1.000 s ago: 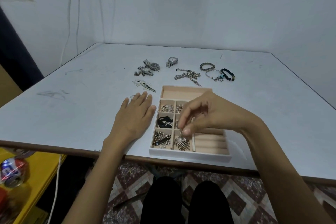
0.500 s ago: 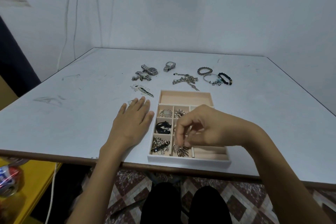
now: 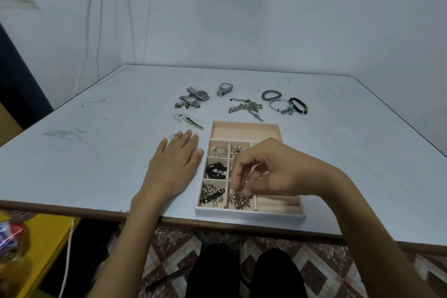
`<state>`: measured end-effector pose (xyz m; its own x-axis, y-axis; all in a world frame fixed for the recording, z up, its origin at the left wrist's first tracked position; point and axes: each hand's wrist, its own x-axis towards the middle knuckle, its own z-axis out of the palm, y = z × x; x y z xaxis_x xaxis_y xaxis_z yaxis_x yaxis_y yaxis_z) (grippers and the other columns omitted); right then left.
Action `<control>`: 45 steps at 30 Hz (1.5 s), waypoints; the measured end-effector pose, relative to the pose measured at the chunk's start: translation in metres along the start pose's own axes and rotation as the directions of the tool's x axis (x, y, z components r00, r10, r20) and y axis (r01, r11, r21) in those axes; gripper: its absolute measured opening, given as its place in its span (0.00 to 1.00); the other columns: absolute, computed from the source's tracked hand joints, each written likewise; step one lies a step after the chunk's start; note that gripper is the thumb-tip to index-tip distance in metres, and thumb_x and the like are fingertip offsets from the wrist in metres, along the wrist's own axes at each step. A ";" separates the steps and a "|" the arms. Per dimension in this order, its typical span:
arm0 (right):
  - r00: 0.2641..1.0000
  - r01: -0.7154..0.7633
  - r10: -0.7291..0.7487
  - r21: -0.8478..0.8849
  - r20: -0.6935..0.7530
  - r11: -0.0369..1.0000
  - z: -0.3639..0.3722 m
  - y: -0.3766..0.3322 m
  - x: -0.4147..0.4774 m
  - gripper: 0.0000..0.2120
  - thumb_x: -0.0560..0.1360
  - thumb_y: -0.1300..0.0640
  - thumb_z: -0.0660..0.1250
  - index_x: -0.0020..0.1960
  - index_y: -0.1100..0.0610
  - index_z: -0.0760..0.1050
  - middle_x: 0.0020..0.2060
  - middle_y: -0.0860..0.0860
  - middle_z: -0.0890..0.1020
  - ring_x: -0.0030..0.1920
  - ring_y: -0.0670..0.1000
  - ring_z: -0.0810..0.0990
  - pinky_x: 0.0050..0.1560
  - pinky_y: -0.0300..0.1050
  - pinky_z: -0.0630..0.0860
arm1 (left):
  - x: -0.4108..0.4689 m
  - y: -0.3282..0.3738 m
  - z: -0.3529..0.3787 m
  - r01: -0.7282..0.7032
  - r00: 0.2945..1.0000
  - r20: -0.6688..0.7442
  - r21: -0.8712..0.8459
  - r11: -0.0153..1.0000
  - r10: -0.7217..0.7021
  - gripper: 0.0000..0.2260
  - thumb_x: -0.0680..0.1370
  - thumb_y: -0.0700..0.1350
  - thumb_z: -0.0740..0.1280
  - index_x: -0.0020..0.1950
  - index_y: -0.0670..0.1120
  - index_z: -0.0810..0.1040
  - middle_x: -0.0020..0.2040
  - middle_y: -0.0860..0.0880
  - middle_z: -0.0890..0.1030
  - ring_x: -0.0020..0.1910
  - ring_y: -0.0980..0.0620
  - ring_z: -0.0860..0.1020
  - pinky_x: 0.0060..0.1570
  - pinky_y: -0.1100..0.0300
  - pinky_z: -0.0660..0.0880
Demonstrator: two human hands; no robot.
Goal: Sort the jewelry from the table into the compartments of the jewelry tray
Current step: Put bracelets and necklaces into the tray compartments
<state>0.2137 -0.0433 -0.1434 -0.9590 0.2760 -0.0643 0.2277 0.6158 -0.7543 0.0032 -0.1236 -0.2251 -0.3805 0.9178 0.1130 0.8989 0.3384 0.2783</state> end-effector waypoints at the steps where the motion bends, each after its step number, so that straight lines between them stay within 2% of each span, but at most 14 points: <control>1: 1.000 0.005 -0.005 -0.005 0.006 1.000 0.001 0.000 0.001 0.09 0.69 0.73 0.70 0.44 0.60 0.81 0.40 0.56 0.84 0.38 0.47 0.83 0.47 0.44 0.82 | 0.000 0.000 0.000 0.001 1.000 -0.001 -0.002 1.000 -0.001 0.24 0.83 0.54 0.46 0.78 0.49 0.53 0.79 0.52 0.51 0.78 0.54 0.47 0.75 0.53 0.42; 6: 0.999 0.035 -0.035 0.003 0.034 0.999 0.007 0.003 0.003 0.10 0.68 0.73 0.71 0.42 0.59 0.81 0.38 0.54 0.84 0.38 0.45 0.83 0.45 0.42 0.81 | -0.001 0.000 0.000 0.000 1.000 -0.006 -0.003 1.000 0.000 0.23 0.83 0.54 0.46 0.78 0.49 0.53 0.79 0.52 0.51 0.78 0.54 0.47 0.75 0.54 0.42; 11: 0.996 0.076 -0.078 0.055 0.042 0.996 0.007 0.006 0.005 0.08 0.68 0.69 0.74 0.43 0.59 0.81 0.39 0.53 0.84 0.39 0.49 0.83 0.43 0.42 0.80 | 0.000 0.000 0.000 -0.004 1.000 -0.012 -0.011 1.000 0.004 0.23 0.83 0.54 0.47 0.78 0.50 0.54 0.79 0.52 0.52 0.78 0.54 0.47 0.75 0.54 0.42; 15: 0.989 0.132 -0.123 0.113 -0.084 0.985 -0.004 0.008 0.006 0.04 0.70 0.64 0.74 0.45 0.61 0.82 0.40 0.52 0.84 0.41 0.49 0.83 0.43 0.37 0.77 | 0.000 -0.001 0.001 -0.002 1.000 -0.011 -0.007 1.000 0.002 0.23 0.83 0.54 0.47 0.78 0.50 0.54 0.79 0.52 0.52 0.78 0.54 0.47 0.75 0.54 0.43; 18: 0.976 0.139 -0.105 0.174 -0.190 0.975 -0.020 0.014 0.010 0.05 0.72 0.63 0.73 0.48 0.61 0.82 0.41 0.55 0.84 0.42 0.55 0.83 0.46 0.48 0.81 | 0.000 -0.001 0.001 -0.005 1.000 -0.008 -0.007 1.000 0.005 0.23 0.83 0.54 0.47 0.78 0.50 0.54 0.79 0.52 0.52 0.78 0.54 0.47 0.75 0.54 0.43; 20: 0.965 0.106 -0.056 0.185 -0.258 0.977 -0.032 0.022 0.016 0.05 0.73 0.63 0.72 0.49 0.61 0.81 0.41 0.57 0.85 0.42 0.56 0.83 0.45 0.50 0.80 | -0.001 -0.001 0.001 -0.008 1.000 -0.012 -0.008 1.000 0.008 0.23 0.83 0.54 0.47 0.78 0.50 0.54 0.79 0.52 0.52 0.78 0.54 0.47 0.75 0.54 0.42; 23: 0.915 0.048 0.044 0.216 -0.400 0.975 -0.052 0.039 0.030 0.06 0.73 0.65 0.71 0.50 0.63 0.81 0.39 0.57 0.84 0.35 0.48 0.81 0.37 0.43 0.77 | 0.000 -0.001 0.001 -0.012 1.000 -0.017 -0.012 1.000 0.012 0.23 0.83 0.54 0.47 0.78 0.50 0.54 0.79 0.52 0.52 0.78 0.54 0.48 0.75 0.54 0.43; 26: 0.833 -0.037 0.155 0.225 -0.532 0.974 -0.071 0.064 0.051 0.05 0.73 0.65 0.70 0.48 0.60 0.82 0.40 0.58 0.83 0.37 0.48 0.81 0.33 0.38 0.74 | 0.001 -0.002 0.001 -0.013 1.000 -0.024 -0.015 1.000 0.013 0.23 0.83 0.54 0.47 0.78 0.50 0.55 0.78 0.52 0.54 0.77 0.54 0.50 0.76 0.53 0.44; 28: 0.784 -0.094 0.210 0.222 -0.584 0.970 -0.080 0.080 0.065 0.06 0.73 0.66 0.70 0.48 0.59 0.82 0.41 0.57 0.83 0.36 0.48 0.80 0.31 0.38 0.75 | 0.003 -0.003 -0.001 -0.024 0.999 -0.029 -0.013 1.000 0.024 0.26 0.81 0.58 0.46 0.77 0.50 0.59 0.78 0.52 0.58 0.77 0.53 0.54 0.76 0.52 0.49; 31: 0.723 -0.195 0.269 0.187 -0.636 0.963 -0.087 0.098 0.082 0.07 0.74 0.68 0.67 0.48 0.61 0.82 0.37 0.54 0.81 0.35 0.48 0.78 0.29 0.36 0.75 | 0.007 -0.003 -0.011 -0.020 0.999 -0.041 -0.030 0.999 0.019 0.36 0.70 0.64 0.43 0.72 0.50 0.67 0.73 0.52 0.68 0.71 0.51 0.65 0.70 0.52 0.61; 34: 0.690 -0.265 0.326 0.192 -0.646 0.945 -0.089 0.112 0.092 0.11 0.73 0.73 0.64 0.48 0.63 0.81 0.33 0.53 0.78 0.34 0.50 0.77 0.28 0.36 0.76 | 0.020 -0.001 -0.020 0.062 0.994 -0.088 -0.065 0.996 -0.067 0.22 0.74 0.57 0.53 0.62 0.54 0.76 0.62 0.54 0.75 0.63 0.51 0.71 0.58 0.53 0.66; 37: 0.688 -0.254 0.349 0.239 -0.636 0.937 -0.088 0.122 0.094 0.10 0.72 0.75 0.64 0.45 0.65 0.81 0.33 0.58 0.79 0.35 0.55 0.77 0.34 0.43 0.76 | 0.047 -0.004 -0.028 0.092 0.988 -0.109 -0.129 0.987 -0.106 0.10 0.78 0.49 0.61 0.56 0.55 0.79 0.53 0.55 0.79 0.57 0.51 0.75 0.48 0.57 0.67; 40: 0.678 -0.229 0.348 0.264 -0.647 0.937 -0.085 0.127 0.094 0.09 0.72 0.74 0.64 0.44 0.65 0.80 0.36 0.60 0.80 0.34 0.55 0.76 0.37 0.46 0.76 | 0.080 0.001 -0.028 0.087 0.982 -0.148 -0.190 0.978 -0.116 0.10 0.78 0.47 0.62 0.57 0.54 0.77 0.46 0.57 0.79 0.54 0.50 0.77 0.47 0.57 0.68; 45: 0.673 -0.147 0.353 0.351 -0.650 0.925 -0.082 0.129 0.091 0.07 0.72 0.74 0.65 0.44 0.66 0.79 0.32 0.58 0.78 0.31 0.51 0.75 0.31 0.37 0.73 | 0.149 0.024 -0.013 -0.016 0.984 -0.180 -0.102 0.995 -0.002 0.13 0.78 0.44 0.60 0.61 0.49 0.77 0.55 0.50 0.81 0.56 0.47 0.77 0.51 0.55 0.72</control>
<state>0.1697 0.1219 -0.1928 -0.4559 0.8826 0.1149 0.2921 0.2703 -0.9174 -0.0352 0.0185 -0.1892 -0.4156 0.8648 0.2820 0.8780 0.3004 0.3726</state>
